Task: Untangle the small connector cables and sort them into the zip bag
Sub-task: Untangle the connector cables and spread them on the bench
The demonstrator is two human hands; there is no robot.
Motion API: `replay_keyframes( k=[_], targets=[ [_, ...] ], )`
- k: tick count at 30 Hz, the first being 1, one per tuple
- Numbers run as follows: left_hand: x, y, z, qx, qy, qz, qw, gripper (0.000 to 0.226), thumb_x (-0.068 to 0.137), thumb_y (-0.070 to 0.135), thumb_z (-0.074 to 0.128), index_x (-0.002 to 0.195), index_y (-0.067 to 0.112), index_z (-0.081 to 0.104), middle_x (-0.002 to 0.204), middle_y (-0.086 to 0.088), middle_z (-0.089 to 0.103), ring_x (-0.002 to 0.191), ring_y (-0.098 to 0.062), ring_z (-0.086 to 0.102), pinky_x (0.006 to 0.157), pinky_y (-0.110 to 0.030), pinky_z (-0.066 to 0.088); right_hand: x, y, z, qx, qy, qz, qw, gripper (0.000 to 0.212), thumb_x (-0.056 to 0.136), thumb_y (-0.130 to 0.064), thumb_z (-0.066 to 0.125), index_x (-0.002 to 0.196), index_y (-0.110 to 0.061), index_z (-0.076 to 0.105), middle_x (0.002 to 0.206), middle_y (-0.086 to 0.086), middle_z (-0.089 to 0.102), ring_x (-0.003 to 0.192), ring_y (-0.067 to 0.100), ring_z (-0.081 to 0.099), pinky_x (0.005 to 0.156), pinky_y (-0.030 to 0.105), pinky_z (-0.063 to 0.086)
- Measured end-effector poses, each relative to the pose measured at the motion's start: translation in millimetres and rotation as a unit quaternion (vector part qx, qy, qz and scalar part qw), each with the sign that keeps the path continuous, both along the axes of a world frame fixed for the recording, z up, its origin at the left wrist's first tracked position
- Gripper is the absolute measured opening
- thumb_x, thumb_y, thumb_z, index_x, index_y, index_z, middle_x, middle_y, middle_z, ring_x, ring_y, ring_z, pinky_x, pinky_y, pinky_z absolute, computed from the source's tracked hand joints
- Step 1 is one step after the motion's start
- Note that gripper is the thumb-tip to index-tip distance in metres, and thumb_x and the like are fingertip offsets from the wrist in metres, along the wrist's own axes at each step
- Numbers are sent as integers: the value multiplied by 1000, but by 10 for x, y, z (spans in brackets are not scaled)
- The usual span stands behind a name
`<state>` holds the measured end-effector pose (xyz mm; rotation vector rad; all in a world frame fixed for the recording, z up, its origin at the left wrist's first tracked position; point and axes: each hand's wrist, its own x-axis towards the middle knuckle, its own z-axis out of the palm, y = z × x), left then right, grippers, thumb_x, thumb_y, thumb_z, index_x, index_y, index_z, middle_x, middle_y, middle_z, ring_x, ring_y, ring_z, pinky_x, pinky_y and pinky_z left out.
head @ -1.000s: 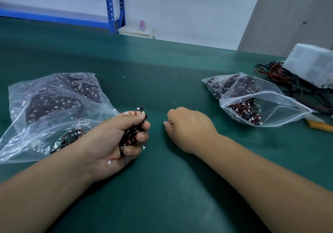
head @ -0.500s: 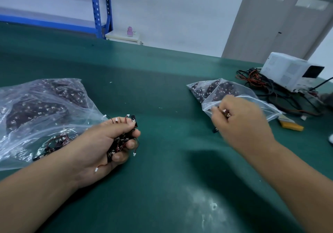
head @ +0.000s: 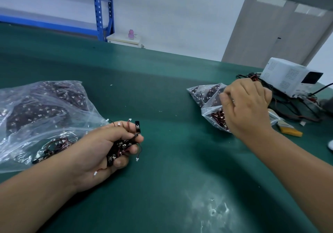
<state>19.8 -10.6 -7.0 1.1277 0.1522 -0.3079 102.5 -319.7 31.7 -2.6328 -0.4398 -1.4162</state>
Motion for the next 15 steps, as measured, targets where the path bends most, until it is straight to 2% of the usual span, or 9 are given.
replay_keyframes(
  k=[2,4,6,8,11,13,15],
  targets=[
    [4,-1,-8,15,1,4,1000,22,78,-4,50,91,12,60,81,-14,67,54,-19,56,31,-17,30,-103,164,28,16,-1,34,999,17,95,-26,53,84,-16,60,92,0,57,87,27,51,79,33,22],
    [-5,-7,-13,40,-4,-1,999,24,88,-7,46,94,11,60,84,-15,69,55,-18,60,31,-18,31,-255,391,35,0,12,113,994,16,94,-24,54,82,-15,60,84,-4,56,81,24,52,76,34,28],
    [-21,-20,-9,61,-18,-16,998,20,92,-6,50,97,10,60,88,-15,71,58,-18,63,31,-18,32,-430,657,-22,-5,83,214,973,18,95,-26,54,82,-15,59,78,-7,55,75,19,51,69,36,37],
    [-42,-37,-2,74,-33,-31,996,15,93,-2,54,100,9,59,89,-14,72,61,-18,65,32,-18,32,-583,913,-132,52,223,274,934,21,94,-37,51,85,-21,60,77,-10,58,74,12,53,69,36,44],
    [-67,-60,12,99,-50,-32,993,11,94,3,58,103,8,58,85,-12,71,63,-16,67,31,-18,31,-715,1199,-327,216,402,301,838,26,85,-51,53,99,-31,63,83,-10,68,72,13,61,69,35,52],
    [-87,-72,27,106,-52,-25,993,11,93,5,60,103,9,56,84,-15,69,63,-17,68,31,-18,31,-740,1307,-451,280,436,317,795,23,81,-50,61,100,-37,64,81,-8,71,70,22,65,67,36,54],
    [-105,-84,39,115,-58,-25,991,11,95,6,59,104,9,52,82,-14,69,62,-19,68,30,-19,31,-747,1359,-525,327,435,336,769,13,84,-33,68,96,-37,66,78,-8,71,68,17,70,66,33,56]
  ],
)
